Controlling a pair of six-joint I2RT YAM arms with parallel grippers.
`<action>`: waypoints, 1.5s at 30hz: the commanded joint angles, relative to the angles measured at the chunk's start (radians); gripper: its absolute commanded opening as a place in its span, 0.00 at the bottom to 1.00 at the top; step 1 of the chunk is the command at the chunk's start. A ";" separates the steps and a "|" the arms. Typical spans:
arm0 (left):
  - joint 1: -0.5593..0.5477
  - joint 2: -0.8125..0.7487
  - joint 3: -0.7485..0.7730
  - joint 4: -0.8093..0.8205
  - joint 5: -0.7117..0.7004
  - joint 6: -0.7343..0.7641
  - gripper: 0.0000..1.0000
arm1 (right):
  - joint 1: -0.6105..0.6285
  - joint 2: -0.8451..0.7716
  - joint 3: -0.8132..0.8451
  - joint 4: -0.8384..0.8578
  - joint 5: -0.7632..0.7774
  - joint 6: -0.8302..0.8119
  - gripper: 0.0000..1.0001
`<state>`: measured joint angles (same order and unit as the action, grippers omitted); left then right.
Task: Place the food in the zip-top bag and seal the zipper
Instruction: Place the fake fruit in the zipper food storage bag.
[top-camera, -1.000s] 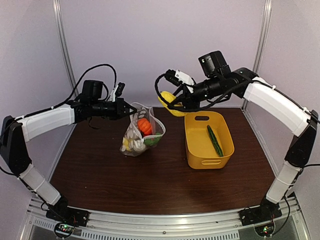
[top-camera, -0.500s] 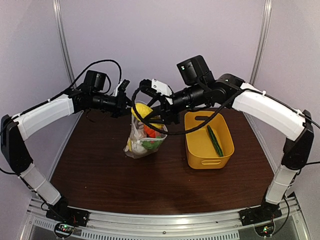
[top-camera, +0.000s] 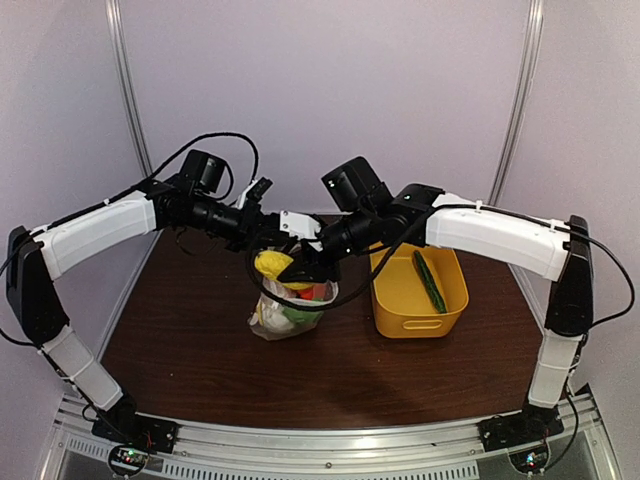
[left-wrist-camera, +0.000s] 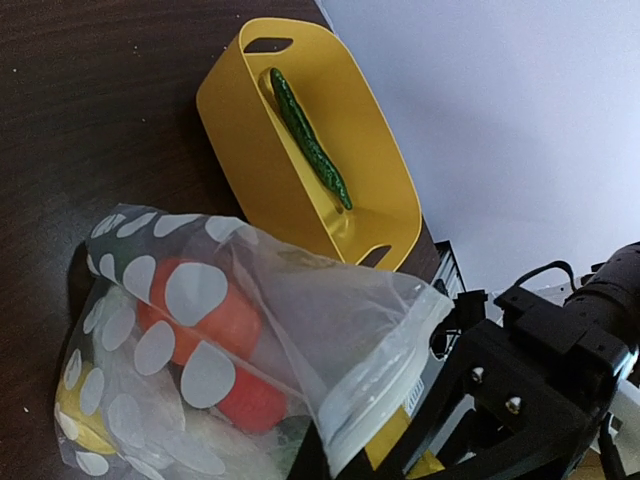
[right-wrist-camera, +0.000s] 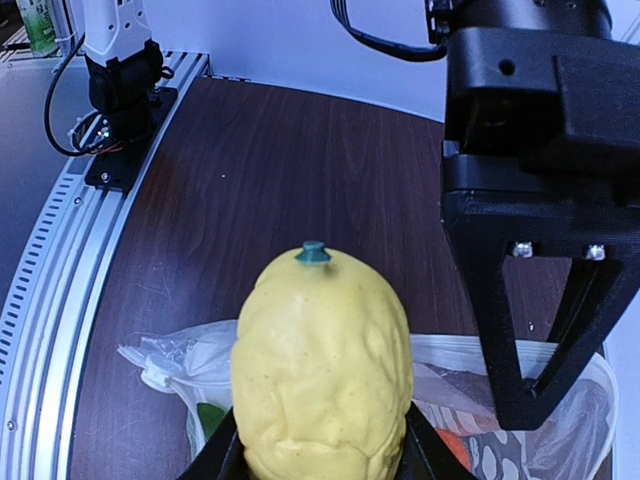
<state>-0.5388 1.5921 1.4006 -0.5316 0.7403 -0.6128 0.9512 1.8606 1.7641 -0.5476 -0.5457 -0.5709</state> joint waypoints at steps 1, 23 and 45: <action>0.001 0.035 -0.004 -0.008 0.039 0.060 0.00 | -0.001 0.047 0.000 0.034 0.014 -0.024 0.00; 0.002 0.044 0.026 -0.076 0.025 0.155 0.00 | -0.003 0.007 -0.129 0.054 0.115 -0.065 0.00; 0.002 0.057 0.058 -0.078 -0.001 0.144 0.00 | -0.005 0.118 0.019 0.044 0.326 0.116 0.53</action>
<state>-0.5312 1.6428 1.4227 -0.6083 0.7372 -0.4763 0.9504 1.9820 1.7489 -0.4847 -0.2485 -0.4805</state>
